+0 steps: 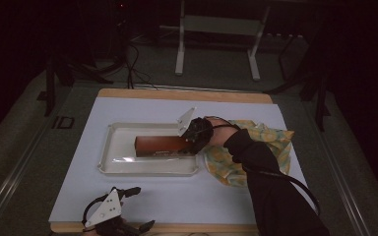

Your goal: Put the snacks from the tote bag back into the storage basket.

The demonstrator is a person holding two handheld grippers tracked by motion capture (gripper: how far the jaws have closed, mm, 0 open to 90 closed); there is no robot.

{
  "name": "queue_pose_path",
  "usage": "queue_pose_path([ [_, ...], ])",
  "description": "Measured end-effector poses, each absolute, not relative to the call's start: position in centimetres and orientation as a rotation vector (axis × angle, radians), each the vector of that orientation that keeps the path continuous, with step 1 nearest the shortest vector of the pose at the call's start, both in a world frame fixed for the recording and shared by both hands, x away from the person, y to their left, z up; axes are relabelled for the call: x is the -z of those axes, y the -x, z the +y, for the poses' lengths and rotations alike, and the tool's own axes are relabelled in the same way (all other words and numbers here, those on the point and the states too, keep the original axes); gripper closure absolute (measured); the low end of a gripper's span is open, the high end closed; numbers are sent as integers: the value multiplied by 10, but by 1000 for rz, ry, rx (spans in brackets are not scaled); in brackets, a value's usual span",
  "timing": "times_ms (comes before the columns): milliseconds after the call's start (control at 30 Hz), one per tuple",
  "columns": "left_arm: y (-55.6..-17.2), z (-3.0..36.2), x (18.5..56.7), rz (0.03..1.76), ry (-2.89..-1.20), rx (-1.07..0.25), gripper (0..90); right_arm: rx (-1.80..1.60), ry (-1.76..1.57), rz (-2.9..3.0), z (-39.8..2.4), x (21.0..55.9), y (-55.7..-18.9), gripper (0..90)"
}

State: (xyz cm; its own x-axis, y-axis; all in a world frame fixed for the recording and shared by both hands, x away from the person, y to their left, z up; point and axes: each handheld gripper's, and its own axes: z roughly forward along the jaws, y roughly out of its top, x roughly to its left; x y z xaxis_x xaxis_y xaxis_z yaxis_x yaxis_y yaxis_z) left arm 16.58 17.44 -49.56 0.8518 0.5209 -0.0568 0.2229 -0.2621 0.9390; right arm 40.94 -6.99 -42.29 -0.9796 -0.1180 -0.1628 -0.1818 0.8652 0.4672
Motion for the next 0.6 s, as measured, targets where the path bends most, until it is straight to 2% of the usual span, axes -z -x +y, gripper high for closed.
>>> queue_pose_path([
  [600,-165,175,496,554,-1848,-308,0,-647,180,2936,-63,464,-424,430],
])
